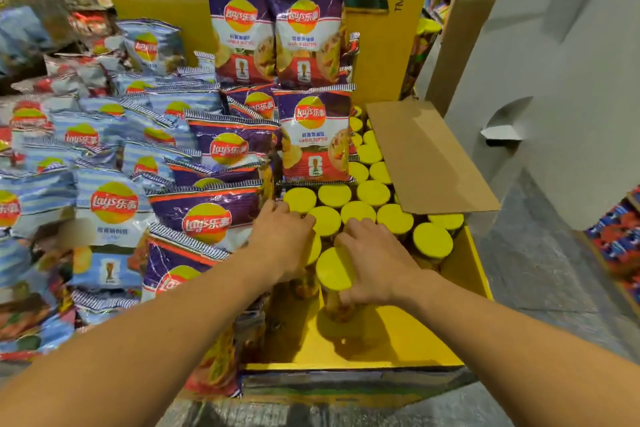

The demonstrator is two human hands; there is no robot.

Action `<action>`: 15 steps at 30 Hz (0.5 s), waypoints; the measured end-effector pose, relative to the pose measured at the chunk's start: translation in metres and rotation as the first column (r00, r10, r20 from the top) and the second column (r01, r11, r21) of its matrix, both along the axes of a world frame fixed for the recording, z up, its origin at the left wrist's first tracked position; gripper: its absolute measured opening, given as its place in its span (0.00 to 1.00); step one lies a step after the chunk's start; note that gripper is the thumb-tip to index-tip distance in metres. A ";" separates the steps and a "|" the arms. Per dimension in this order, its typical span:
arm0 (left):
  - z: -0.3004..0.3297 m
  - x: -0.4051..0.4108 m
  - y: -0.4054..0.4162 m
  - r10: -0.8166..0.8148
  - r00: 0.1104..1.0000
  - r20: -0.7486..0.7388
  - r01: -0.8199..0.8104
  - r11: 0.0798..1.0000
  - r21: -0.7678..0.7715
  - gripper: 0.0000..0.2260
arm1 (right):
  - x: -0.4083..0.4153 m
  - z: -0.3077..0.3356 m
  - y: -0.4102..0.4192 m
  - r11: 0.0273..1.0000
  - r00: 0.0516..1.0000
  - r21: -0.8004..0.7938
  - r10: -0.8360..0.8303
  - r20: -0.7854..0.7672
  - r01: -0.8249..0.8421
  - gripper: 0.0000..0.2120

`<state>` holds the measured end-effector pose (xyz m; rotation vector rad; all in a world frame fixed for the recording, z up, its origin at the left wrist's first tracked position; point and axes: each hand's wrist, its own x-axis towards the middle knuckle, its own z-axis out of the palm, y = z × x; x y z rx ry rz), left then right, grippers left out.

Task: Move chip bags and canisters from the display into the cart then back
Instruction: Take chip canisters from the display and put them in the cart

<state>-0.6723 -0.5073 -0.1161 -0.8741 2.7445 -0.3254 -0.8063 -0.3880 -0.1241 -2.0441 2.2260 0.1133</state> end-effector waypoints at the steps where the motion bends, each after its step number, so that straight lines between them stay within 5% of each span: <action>1: -0.005 -0.003 -0.003 -0.004 1.000 0.022 0.004 1.000 -0.005 0.32 | 0.000 -0.005 -0.003 1.000 1.000 -0.006 -0.001 -0.015 0.001 0.39; 6: -0.024 -0.019 -0.017 0.034 0.999 -0.027 -0.034 0.999 -0.004 0.23 | -0.005 -0.027 -0.020 0.997 0.997 -0.002 -0.078 -0.025 0.078 0.38; 10: -0.025 -0.023 -0.027 0.035 0.998 0.058 -0.037 0.999 0.022 0.02 | -0.003 -0.031 -0.032 0.989 0.985 -0.038 -0.146 -0.090 0.143 0.37; 15: -0.025 -0.021 -0.038 -0.005 0.987 0.160 -0.009 0.996 0.087 0.24 | -0.003 -0.032 -0.035 0.993 0.990 -0.029 -0.119 -0.075 0.117 0.40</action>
